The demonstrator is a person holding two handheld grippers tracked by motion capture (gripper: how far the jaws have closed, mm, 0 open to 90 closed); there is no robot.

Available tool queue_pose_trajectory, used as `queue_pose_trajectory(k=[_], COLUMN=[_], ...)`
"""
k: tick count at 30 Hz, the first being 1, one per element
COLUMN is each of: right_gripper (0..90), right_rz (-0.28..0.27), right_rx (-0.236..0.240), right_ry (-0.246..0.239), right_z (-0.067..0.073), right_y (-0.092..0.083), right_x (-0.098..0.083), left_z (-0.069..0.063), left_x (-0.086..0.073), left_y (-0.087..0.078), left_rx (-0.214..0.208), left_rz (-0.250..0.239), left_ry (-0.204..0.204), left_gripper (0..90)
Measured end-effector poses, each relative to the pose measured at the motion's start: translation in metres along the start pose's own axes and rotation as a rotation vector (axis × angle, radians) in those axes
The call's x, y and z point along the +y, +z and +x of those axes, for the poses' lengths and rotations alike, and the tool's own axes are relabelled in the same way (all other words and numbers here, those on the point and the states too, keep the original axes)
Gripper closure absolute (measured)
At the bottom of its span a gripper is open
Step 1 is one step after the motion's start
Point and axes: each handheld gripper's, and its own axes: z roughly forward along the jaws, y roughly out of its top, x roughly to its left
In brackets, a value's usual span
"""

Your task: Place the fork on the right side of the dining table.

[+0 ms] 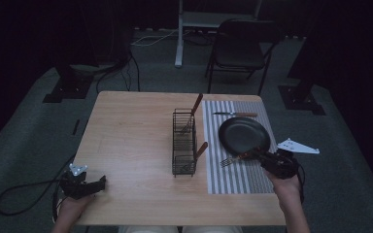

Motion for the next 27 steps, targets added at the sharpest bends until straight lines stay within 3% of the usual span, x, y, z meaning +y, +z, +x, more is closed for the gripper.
queue_pose_trajectory(k=[14, 20, 27], right_gripper=[80.9, 80.5, 72.0], right_rz=[-0.006, -0.011, -0.004], right_rx=[-0.018, -0.009, -0.074], right_ry=[0.09, 0.126, 0.122], right_z=[0.005, -0.001, -0.011], right_y=[0.002, 0.0, -0.001], right_x=[-0.03, -0.037, -0.044], left_z=[0.0, 0.0, 0.0], left_x=[0.0, 0.0, 0.0], left_y=[0.0, 0.0, 0.0], left_rx=[0.0, 0.0, 0.0], left_rz=[0.001, 0.001, 0.001], left_ry=[-0.002, -0.002, -0.002], left_gripper=[0.7, 0.7, 0.7])
